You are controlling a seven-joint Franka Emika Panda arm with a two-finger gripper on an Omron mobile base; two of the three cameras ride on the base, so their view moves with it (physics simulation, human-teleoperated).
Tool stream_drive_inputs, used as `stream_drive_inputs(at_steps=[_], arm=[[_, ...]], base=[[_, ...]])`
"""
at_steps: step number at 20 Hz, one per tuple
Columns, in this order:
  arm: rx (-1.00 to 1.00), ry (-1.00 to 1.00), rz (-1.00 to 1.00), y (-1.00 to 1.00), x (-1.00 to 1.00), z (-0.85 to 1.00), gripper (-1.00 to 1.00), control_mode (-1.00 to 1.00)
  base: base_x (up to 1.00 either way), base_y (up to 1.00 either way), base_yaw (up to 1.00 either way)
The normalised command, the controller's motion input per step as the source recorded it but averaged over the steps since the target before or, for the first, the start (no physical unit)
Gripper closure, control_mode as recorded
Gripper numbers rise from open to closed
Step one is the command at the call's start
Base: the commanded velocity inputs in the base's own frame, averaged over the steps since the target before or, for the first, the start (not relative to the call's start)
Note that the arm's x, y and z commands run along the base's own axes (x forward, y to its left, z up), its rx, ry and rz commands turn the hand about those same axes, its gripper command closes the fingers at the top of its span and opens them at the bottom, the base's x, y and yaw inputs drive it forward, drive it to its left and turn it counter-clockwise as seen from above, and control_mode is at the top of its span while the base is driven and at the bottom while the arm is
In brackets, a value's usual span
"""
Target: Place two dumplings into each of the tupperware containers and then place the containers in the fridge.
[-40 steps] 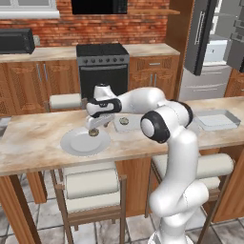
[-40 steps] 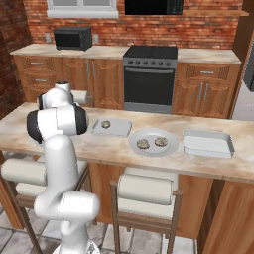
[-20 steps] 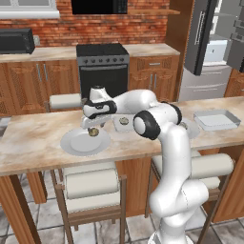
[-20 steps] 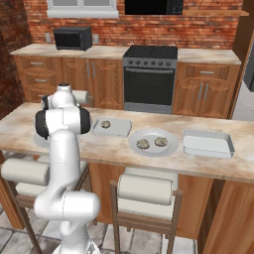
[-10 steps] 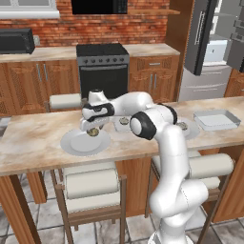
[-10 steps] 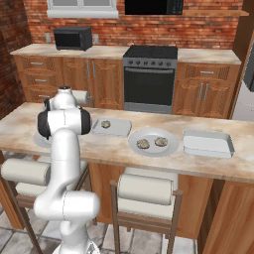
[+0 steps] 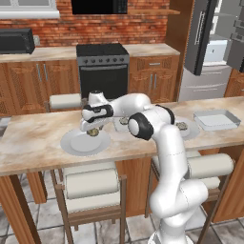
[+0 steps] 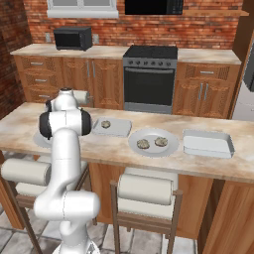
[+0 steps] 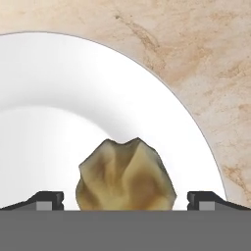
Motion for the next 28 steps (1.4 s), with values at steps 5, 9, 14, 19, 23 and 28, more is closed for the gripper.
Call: stream_drive_inputs(at_steps=[5, 9, 14, 19, 23, 28], arm=[[0.0, 0.0, 0.0, 0.02, 0.06, -0.12, -1.0, -1.0], [0.0, 0.0, 0.0, 0.03, 0.0, -0.22, -1.0, -1.0], [0.0, 0.0, 0.0, 0.01, 0.0, -0.21, 1.0, -1.0], [0.0, 0.0, -0.01, 0.0, 0.0, -0.01, 1.0, -1.0], [0.0, 0.03, -0.08, -0.09, -0.07, 0.33, 1.0, -1.0], [-0.01, 0.04, -0.13, -0.23, -0.04, 0.51, 1.0, -1.0]], base=[[0.0, 0.0, 0.0], [0.0, 0.0, 0.0], [0.0, 0.0, 0.0], [0.0, 0.0, 0.0], [0.0, 0.0, 0.0], [0.0, 0.0, 0.0]])
